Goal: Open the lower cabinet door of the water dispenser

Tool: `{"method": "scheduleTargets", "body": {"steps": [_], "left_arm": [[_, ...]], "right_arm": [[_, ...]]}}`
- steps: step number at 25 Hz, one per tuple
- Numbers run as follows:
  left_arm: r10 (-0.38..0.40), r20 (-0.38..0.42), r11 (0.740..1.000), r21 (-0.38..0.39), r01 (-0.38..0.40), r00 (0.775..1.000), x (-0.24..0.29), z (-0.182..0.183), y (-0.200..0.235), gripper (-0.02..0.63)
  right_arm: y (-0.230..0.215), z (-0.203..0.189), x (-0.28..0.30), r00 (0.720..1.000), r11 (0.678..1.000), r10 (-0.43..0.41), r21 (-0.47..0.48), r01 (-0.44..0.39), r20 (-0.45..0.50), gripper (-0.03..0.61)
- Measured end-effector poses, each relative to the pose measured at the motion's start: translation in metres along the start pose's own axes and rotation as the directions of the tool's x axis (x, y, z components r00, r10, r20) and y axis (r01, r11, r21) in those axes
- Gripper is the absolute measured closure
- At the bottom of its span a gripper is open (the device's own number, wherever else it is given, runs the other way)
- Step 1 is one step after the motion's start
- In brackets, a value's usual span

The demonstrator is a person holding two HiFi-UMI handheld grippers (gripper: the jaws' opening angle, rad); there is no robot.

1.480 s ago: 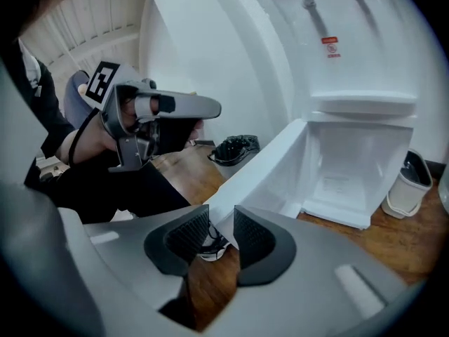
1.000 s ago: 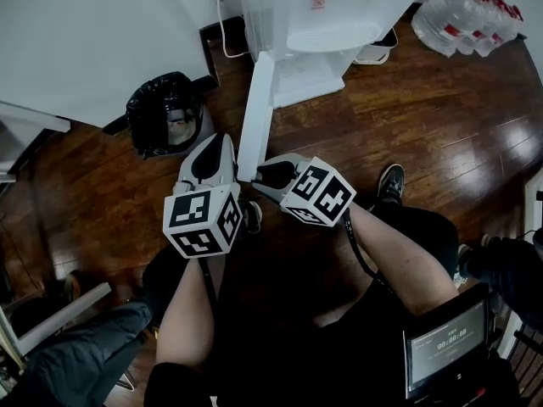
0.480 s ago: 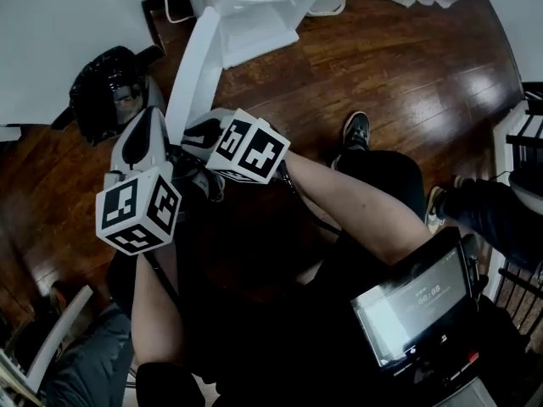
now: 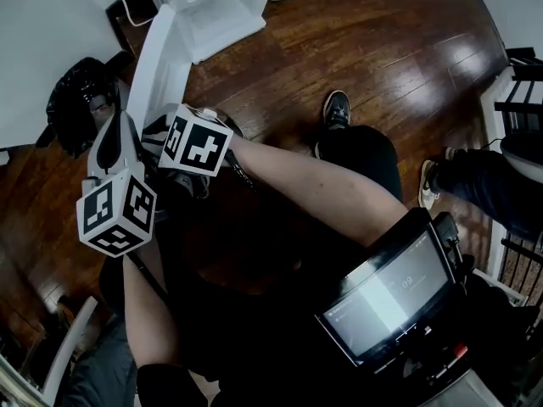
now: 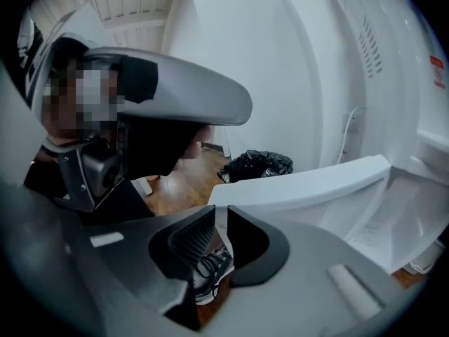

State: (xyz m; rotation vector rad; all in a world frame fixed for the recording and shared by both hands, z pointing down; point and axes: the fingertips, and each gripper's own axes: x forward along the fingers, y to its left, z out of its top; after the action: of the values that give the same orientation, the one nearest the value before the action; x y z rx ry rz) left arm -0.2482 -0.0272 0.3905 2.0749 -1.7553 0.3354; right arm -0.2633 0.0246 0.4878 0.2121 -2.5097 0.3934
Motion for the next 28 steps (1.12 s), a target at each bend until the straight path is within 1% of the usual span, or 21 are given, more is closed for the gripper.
{"method": "scheduleTargets", "body": {"steps": [5,9,12,14,17,20,22,24,25,26,27,28], "left_arm": [[-0.023,-0.029,0.999,0.023,0.023,0.999,0.005,-0.009,-0.014,0.592],[-0.032,-0.016,0.999,0.033,0.032,0.999,0.004,-0.003,-0.023,0.592],[-0.07,0.0,0.996,0.058,0.07,0.998,0.006,0.008,-0.045,0.592],[-0.109,0.006,0.992,0.058,0.109,0.994,0.008,0.015,-0.063,0.591],[-0.189,0.025,0.981,0.05,0.187,0.982,0.011,0.029,-0.094,0.592],[-0.242,0.055,0.967,0.093,0.236,0.969,0.012,0.041,-0.122,0.592],[-0.276,0.069,0.959,0.082,0.271,0.959,0.013,0.042,-0.14,0.592],[-0.313,0.084,0.949,0.065,0.308,0.946,0.015,0.044,-0.158,0.592],[-0.327,0.086,0.944,0.076,0.321,0.941,0.017,0.046,-0.167,0.592],[-0.343,0.082,0.937,0.104,0.334,0.936,0.019,0.048,-0.178,0.592],[-0.359,0.073,0.926,0.152,0.345,0.931,0.021,0.049,-0.19,0.592],[-0.37,0.067,0.912,0.215,0.349,0.927,0.024,0.049,-0.203,0.592]], "right_arm": [[-0.005,-0.007,-0.002,0.999,0.999,-0.042,-0.01,0.042,-0.019,0.522],[-0.017,-0.008,-0.02,0.996,0.996,-0.085,0.005,0.085,-0.004,0.522],[-0.03,-0.013,-0.046,0.991,0.991,-0.131,0.031,0.131,0.017,0.521],[-0.037,-0.018,-0.065,0.986,0.986,-0.163,0.046,0.162,0.03,0.522],[-0.05,-0.027,-0.096,0.974,0.974,-0.22,0.069,0.217,0.051,0.522],[-0.061,-0.031,-0.128,0.962,0.962,-0.263,0.095,0.255,0.077,0.522],[-0.066,-0.033,-0.152,0.951,0.952,-0.293,0.117,0.281,0.102,0.522],[-0.072,-0.028,-0.174,0.934,0.942,-0.324,0.137,0.305,0.149,0.522],[-0.075,-0.024,-0.184,0.925,0.938,-0.337,0.143,0.314,0.177,0.522],[-0.08,-0.021,-0.194,0.916,0.935,-0.348,0.149,0.323,0.2,0.522],[-0.086,-0.02,-0.204,0.908,0.93,-0.36,0.156,0.332,0.216,0.522],[-0.092,-0.02,-0.214,0.901,0.926,-0.371,0.164,0.341,0.226,0.522]]}}
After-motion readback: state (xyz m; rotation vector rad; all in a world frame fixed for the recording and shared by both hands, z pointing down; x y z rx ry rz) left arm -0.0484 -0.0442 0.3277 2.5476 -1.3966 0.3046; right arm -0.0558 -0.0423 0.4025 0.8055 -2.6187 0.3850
